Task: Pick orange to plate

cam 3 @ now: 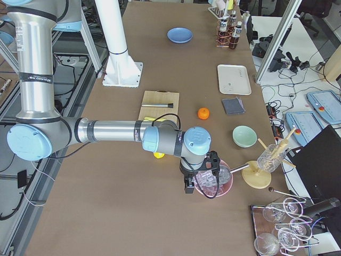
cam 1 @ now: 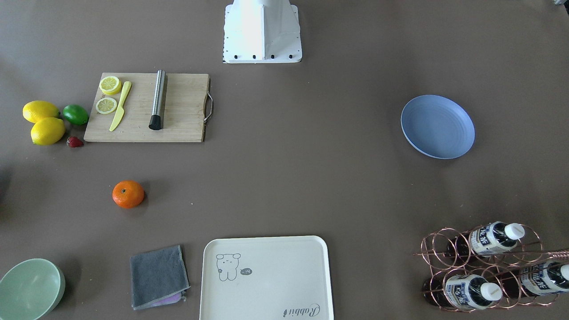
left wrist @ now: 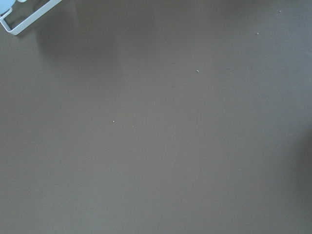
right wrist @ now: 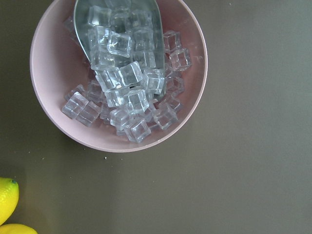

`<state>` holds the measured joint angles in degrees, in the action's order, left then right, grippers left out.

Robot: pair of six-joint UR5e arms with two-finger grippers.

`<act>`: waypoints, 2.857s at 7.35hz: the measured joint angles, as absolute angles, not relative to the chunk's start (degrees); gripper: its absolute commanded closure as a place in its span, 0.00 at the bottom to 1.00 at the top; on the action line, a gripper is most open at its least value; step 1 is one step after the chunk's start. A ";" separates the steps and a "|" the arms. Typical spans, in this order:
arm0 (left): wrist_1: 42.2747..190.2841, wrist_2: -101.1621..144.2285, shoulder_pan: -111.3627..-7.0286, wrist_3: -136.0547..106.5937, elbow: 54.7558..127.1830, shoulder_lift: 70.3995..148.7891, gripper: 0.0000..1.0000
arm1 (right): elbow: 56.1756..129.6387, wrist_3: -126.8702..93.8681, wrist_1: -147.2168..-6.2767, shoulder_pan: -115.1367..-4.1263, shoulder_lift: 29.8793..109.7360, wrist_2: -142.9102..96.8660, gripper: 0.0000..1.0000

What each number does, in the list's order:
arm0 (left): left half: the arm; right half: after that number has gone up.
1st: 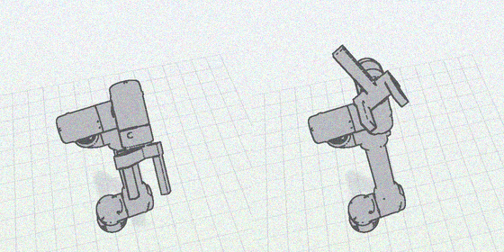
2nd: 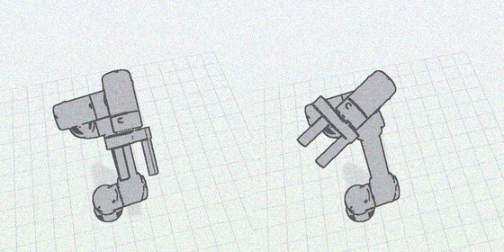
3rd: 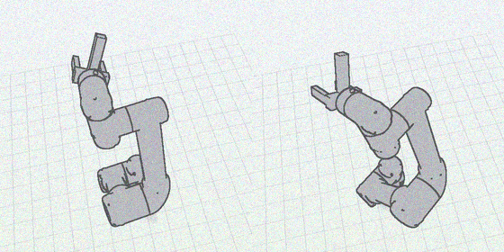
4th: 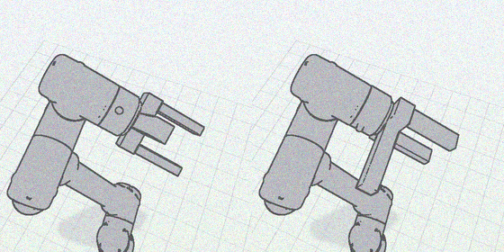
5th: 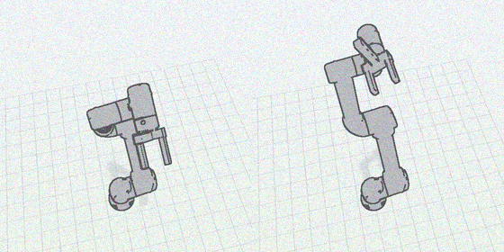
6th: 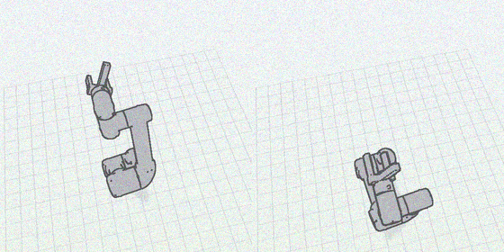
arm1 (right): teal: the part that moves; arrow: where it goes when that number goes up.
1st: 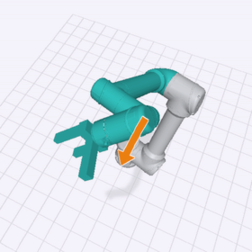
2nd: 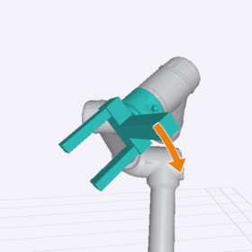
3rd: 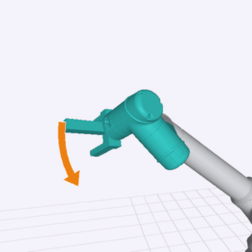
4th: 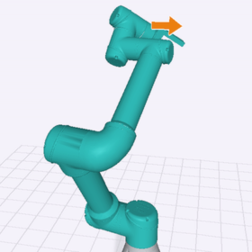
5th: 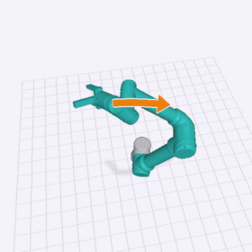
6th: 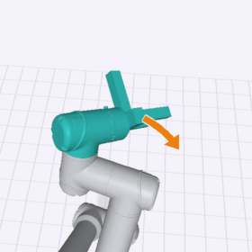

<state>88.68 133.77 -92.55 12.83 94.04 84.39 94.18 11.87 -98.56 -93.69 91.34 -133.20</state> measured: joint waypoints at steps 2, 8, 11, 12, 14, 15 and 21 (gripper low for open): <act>88.68 133.77 -92.60 12.87 94.23 84.31 0.01 | 94.18 11.86 -98.53 -93.68 91.32 -133.16 0.00; 88.67 133.84 -92.64 12.78 95.15 84.46 0.01 | 94.66 11.86 -98.60 -93.67 91.33 -133.25 0.00; 88.67 133.95 -93.48 12.75 96.91 85.24 0.01 | 94.90 11.86 -98.60 -93.62 91.33 -133.42 0.00; 88.68 133.95 -93.66 12.74 97.61 85.41 0.01 | 94.90 11.87 -98.61 -93.61 91.42 -133.84 0.00; 88.65 133.89 -93.79 12.70 98.45 86.13 0.01 | 94.87 11.87 -98.56 -93.60 91.55 -134.62 0.00; 88.68 133.87 -93.99 12.67 98.56 86.67 0.01 | 94.88 11.89 -98.54 -93.60 91.57 -134.75 0.00; 100.38 134.25 -95.22 13.07 96.50 88.04 0.01 | 95.20 12.11 -97.85 -93.60 91.58 -135.09 0.00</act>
